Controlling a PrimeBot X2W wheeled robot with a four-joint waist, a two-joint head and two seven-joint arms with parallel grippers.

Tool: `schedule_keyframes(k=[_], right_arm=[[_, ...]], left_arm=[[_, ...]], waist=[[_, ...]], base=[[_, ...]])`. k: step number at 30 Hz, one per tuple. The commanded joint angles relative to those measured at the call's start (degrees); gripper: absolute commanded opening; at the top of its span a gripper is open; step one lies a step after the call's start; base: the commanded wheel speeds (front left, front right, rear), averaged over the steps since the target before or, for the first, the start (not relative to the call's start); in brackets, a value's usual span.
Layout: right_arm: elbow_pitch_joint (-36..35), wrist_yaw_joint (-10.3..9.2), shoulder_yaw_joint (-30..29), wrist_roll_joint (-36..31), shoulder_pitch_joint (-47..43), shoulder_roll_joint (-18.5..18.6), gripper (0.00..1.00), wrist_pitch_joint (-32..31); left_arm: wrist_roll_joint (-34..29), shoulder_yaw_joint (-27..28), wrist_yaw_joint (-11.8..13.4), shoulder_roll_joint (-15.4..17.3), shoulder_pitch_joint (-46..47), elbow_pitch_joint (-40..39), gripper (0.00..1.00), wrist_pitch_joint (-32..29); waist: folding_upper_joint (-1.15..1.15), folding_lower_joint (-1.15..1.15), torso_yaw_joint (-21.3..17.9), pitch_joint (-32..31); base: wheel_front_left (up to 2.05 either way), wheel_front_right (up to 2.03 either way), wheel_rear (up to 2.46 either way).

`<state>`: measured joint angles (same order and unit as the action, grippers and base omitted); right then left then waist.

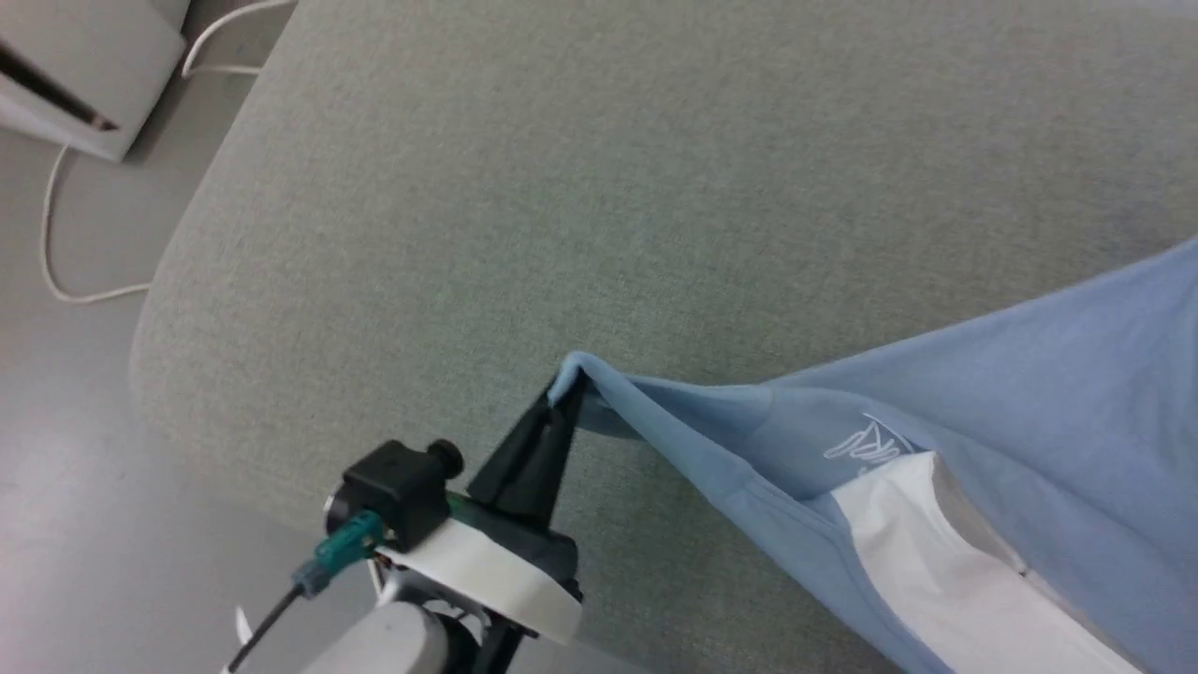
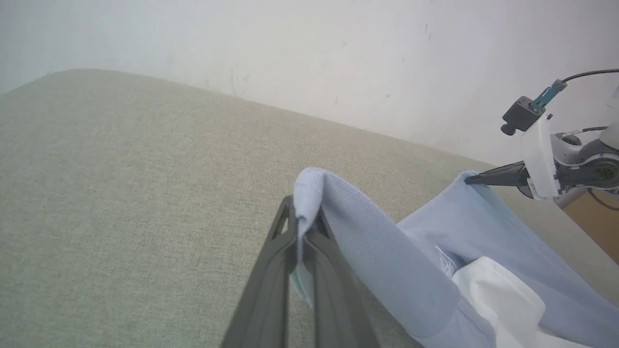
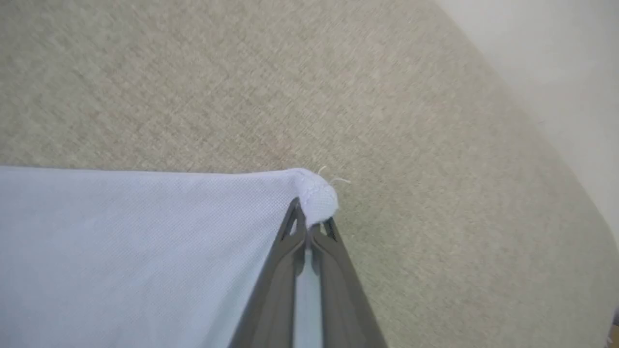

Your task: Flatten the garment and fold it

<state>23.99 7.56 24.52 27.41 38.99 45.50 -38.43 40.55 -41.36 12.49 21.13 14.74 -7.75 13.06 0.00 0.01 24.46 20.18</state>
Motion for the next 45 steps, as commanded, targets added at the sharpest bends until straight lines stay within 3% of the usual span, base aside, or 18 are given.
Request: schedule_keyframes(k=[1,13,25,36,45], right_arm=[[0.5,-0.08,-0.1,-1.4,1.9,-0.3,0.00,3.3],[-3.5,-0.08,-2.8,0.8,9.2,-3.4,0.00,20.3],[-15.5,-0.08,-7.6,-2.8,11.8,-4.3,0.00,23.8],[-22.9,-0.08,-15.0,-5.3,11.7,-3.3,0.00,19.6],[-19.6,-0.08,-15.8,-5.7,19.3,-3.5,0.00,20.8]], left_arm=[[-0.9,1.2,0.8,1.2,1.4,-0.8,0.00,0.1],[-3.4,7.4,2.3,13.0,6.6,-9.0,0.00,-5.6],[-3.6,17.5,3.1,20.1,16.0,-17.1,0.00,-7.1],[0.8,22.1,2.1,21.6,23.8,-16.9,0.00,-10.7],[4.1,22.2,-2.0,21.3,38.2,-10.5,0.00,-17.0]], waist=[[0.00,-0.01,-4.5,-5.1],[0.00,-0.01,-14.7,-16.5],[0.00,-0.01,-21.6,-22.4],[0.00,-0.01,-24.4,-21.6],[0.00,-0.01,-26.4,-11.5]], base=[[0.00,0.00,0.00],[0.00,0.00,0.00],[0.00,0.00,0.00],[0.00,0.00,0.00],[0.00,0.00,0.00]])
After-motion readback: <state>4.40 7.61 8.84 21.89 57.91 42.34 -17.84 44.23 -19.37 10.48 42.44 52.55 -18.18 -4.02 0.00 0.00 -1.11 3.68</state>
